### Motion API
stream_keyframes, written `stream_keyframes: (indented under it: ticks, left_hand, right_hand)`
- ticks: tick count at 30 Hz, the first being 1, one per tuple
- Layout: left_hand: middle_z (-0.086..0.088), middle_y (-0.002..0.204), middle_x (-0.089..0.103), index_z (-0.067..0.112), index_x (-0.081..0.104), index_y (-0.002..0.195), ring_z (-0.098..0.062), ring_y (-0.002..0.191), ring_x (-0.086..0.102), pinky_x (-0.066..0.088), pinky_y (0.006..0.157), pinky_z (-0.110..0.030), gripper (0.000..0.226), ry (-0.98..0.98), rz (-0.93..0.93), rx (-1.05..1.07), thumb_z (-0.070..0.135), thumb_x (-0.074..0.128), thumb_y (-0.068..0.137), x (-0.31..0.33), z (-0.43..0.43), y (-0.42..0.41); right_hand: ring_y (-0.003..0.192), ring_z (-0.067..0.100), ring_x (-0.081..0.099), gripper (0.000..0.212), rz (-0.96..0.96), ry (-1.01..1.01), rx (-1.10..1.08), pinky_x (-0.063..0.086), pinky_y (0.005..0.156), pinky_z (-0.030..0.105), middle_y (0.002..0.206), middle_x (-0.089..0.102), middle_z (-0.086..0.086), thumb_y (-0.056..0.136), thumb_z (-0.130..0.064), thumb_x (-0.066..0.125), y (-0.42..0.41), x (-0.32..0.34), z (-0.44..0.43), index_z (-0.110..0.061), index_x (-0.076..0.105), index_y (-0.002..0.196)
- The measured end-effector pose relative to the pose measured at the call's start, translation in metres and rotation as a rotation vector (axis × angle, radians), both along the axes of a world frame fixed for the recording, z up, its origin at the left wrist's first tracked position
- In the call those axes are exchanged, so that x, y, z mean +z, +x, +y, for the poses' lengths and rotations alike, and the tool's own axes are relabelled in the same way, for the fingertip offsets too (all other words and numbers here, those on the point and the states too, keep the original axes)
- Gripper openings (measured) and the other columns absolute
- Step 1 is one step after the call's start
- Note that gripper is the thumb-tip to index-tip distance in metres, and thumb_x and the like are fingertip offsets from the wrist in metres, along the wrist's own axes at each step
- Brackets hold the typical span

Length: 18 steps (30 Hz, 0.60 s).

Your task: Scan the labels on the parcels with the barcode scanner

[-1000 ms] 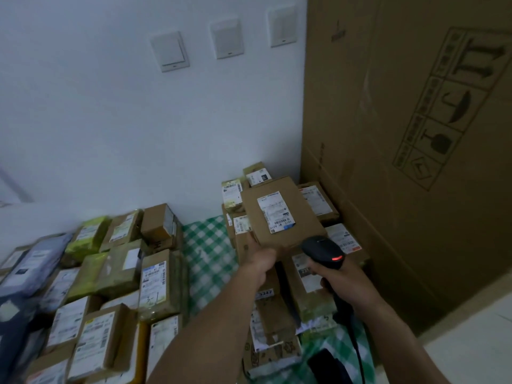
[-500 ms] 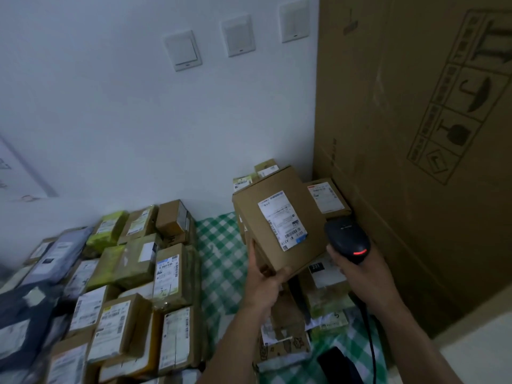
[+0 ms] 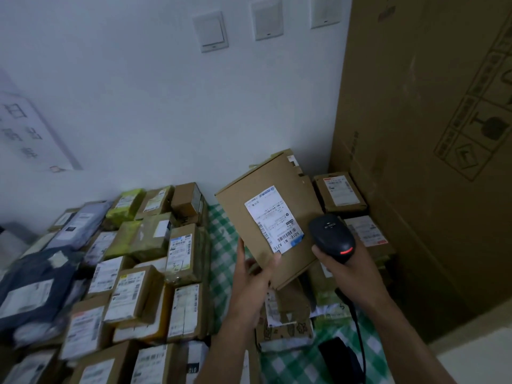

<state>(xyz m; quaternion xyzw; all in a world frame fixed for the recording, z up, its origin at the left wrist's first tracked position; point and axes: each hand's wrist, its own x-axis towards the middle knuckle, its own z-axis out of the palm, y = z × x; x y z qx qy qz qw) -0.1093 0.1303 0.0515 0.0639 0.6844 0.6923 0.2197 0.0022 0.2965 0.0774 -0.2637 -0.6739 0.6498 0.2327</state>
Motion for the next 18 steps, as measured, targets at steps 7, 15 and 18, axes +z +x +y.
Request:
stream_keyframes:
  ticks: [7,15,18]
  left_hand:
    - [0.018,0.119,0.067,0.050,0.033,0.154,0.001,0.099,0.070,0.061,0.085,-0.033,0.088,0.004,0.125,0.168,0.025,0.084,0.086,0.010,-0.006,-0.010]
    - [0.009,0.132,0.061,0.058,0.019,0.154,-0.005,0.112,0.062,0.057,0.092,-0.041,0.100,-0.051,0.213,0.303,0.030,0.085,0.084,0.016,0.001,-0.030]
    - [0.009,0.130,0.061,0.053,0.018,0.157,-0.001,0.106,0.062,0.055,0.080,-0.029,0.103,-0.051,0.211,0.300,0.025,0.085,0.085,0.014,0.004,-0.035]
  right_hand:
    - [0.100,-0.013,0.064,0.044,0.010,0.034,0.082,0.050,0.089,0.022,0.114,0.070,-0.021,0.084,-0.022,0.085,-0.002,0.016,-0.001,-0.044,0.064,0.115]
    - [0.103,-0.013,0.061,0.041,-0.091,0.155,0.287,0.049,0.088,0.019,0.112,0.068,-0.026,0.087,-0.028,0.083,-0.007,0.030,-0.007,-0.052,0.060,0.110]
    - [0.098,-0.020,0.060,0.039,-0.100,0.177,0.318,0.048,0.086,0.016,0.110,0.067,-0.029,0.087,-0.032,0.083,-0.008,0.033,-0.013,-0.054,0.059,0.109]
